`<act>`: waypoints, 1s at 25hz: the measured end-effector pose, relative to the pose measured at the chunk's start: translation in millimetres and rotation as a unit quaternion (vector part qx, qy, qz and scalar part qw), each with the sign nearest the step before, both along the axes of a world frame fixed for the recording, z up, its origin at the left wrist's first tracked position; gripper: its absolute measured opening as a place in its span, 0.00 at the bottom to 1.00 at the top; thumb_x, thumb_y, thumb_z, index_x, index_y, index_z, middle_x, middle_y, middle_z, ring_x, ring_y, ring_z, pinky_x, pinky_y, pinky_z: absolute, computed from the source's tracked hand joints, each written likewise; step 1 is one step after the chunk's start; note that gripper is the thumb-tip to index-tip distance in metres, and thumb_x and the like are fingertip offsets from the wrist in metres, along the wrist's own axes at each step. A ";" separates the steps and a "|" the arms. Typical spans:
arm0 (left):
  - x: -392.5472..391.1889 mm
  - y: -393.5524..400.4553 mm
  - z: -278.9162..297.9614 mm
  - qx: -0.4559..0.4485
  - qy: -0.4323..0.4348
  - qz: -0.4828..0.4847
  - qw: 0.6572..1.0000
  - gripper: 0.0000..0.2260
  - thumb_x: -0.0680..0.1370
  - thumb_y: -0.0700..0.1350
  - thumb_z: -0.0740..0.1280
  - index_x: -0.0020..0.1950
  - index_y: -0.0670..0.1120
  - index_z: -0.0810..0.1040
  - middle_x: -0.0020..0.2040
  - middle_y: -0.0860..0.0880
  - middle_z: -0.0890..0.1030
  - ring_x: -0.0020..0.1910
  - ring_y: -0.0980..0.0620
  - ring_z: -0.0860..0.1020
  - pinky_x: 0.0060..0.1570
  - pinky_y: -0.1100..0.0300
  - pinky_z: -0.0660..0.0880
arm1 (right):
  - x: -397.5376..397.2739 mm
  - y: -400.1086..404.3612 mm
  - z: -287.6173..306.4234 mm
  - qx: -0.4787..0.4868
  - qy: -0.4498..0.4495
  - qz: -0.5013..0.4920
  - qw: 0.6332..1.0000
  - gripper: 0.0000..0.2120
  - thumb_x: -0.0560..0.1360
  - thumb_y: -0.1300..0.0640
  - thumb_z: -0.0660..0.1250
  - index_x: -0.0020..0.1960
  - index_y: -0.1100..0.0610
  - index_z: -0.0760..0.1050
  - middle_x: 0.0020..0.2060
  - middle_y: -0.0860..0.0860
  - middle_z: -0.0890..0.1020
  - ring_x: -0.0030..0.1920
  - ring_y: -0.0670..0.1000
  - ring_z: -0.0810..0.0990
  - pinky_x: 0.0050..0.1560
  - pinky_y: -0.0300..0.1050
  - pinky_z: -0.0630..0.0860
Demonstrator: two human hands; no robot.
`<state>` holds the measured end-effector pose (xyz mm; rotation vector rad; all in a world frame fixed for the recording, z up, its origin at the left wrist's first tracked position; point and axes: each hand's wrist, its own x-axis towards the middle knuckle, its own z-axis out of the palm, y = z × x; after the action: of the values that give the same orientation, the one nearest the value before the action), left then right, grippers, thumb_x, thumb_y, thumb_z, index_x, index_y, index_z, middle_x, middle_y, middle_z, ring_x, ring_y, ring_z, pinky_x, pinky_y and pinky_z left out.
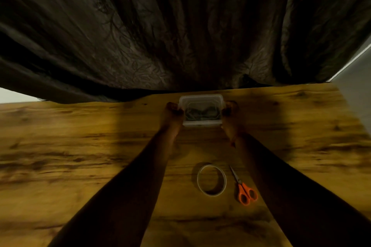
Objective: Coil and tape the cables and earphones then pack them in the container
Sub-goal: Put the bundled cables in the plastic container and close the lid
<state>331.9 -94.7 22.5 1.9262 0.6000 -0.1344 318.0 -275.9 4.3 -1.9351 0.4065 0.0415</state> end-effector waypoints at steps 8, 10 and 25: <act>-36.0 -0.2 0.4 -0.021 -0.072 0.067 0.995 0.15 0.82 0.45 0.62 0.66 0.40 0.71 0.60 0.41 0.75 0.51 0.47 0.76 0.55 0.49 0.75 | -39.2 -20.9 19.0 0.120 -0.073 -0.070 0.988 0.18 0.81 0.50 0.61 0.68 0.54 0.70 0.69 0.57 0.73 0.66 0.58 0.74 0.64 0.56 0.72; -81.8 3.5 -3.5 0.174 -0.184 -0.073 0.965 0.14 0.82 0.49 0.61 0.66 0.46 0.71 0.63 0.43 0.74 0.59 0.46 0.74 0.53 0.53 0.75 | -74.2 -40.6 17.3 0.013 -0.129 -0.019 0.991 0.15 0.80 0.51 0.63 0.66 0.53 0.72 0.66 0.54 0.75 0.63 0.54 0.76 0.60 0.51 0.74; -242.7 -46.1 -44.3 0.420 -0.130 -0.495 0.749 0.27 0.79 0.59 0.59 0.76 0.50 0.65 0.79 0.44 0.59 0.77 0.38 0.58 0.69 0.43 0.68 | -234.5 -83.2 -37.5 -0.417 -0.170 0.258 0.855 0.25 0.79 0.42 0.52 0.69 0.53 0.71 0.65 0.52 0.75 0.65 0.57 0.73 0.57 0.56 0.78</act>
<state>89.2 -140.7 -21.8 2.8990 -0.7753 -0.2845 83.5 -359.1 -33.2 -2.7970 -0.4297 -0.1551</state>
